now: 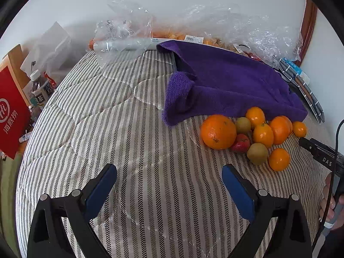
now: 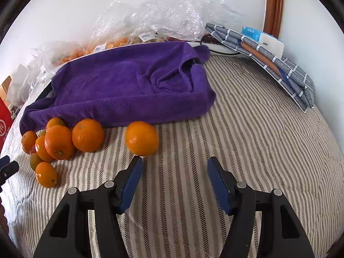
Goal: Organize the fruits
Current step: 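Close the right tool on a large orange while the left tool grasps another orange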
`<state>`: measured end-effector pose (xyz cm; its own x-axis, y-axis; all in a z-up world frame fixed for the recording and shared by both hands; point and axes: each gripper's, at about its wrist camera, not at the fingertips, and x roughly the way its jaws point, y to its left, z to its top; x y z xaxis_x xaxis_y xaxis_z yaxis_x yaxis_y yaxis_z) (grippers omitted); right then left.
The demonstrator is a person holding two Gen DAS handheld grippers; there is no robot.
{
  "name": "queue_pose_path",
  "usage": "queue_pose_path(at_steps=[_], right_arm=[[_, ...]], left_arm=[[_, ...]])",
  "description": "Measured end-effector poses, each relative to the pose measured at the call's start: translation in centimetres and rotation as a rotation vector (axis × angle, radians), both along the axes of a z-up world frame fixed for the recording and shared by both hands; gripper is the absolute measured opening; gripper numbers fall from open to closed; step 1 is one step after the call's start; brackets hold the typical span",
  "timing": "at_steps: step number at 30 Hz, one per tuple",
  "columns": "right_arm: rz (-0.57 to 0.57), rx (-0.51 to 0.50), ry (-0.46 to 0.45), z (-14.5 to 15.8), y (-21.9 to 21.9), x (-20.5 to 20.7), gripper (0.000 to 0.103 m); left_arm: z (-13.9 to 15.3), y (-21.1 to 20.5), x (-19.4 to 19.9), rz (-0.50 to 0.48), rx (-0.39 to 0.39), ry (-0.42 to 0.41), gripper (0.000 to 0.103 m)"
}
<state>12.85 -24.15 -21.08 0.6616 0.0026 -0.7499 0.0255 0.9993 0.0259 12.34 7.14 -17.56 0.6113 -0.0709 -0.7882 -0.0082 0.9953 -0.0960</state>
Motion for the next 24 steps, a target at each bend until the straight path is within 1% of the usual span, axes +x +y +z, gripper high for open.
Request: queue_pose_path(at_steps=[4,7,10,13,15,18,19,22,24], right_arm=[[0.054,-0.004,-0.008,0.1,1.0,0.6,0.063],[0.064,-0.023,-0.006,0.0,1.6,1.5,0.054],[0.072,-0.009,-0.012,0.1,1.7,2.2,0.043],[0.071,0.009,-0.016,0.2,1.5,2.5,0.037],[0.069,0.016,-0.017,0.2,1.3,2.6,0.035],[0.071,0.024,-0.017,0.2,1.2,2.7,0.035],[0.072,0.025,-0.017,0.2,1.2,2.8,0.035],[0.081,0.014,-0.015,0.2,1.5,2.9,0.037],[0.087,-0.002,-0.014,0.2,1.8,3.0,0.038]], left_arm=[[0.1,0.0,0.4,0.000,-0.020,0.000,0.098],[0.4,-0.1,0.7,0.006,-0.022,-0.018,0.098],[0.7,-0.5,1.2,-0.009,-0.049,-0.033,0.094],[0.7,-1.2,1.9,-0.031,-0.079,-0.032,0.092],[0.6,-1.8,2.5,-0.046,-0.083,-0.035,0.087],[0.3,-2.5,3.2,-0.050,-0.090,-0.035,0.077],[0.2,-2.5,3.4,-0.049,-0.103,-0.034,0.070],[0.0,-2.5,3.8,-0.051,-0.169,-0.025,0.062],[-0.1,-2.6,4.0,-0.051,-0.189,-0.022,0.057]])
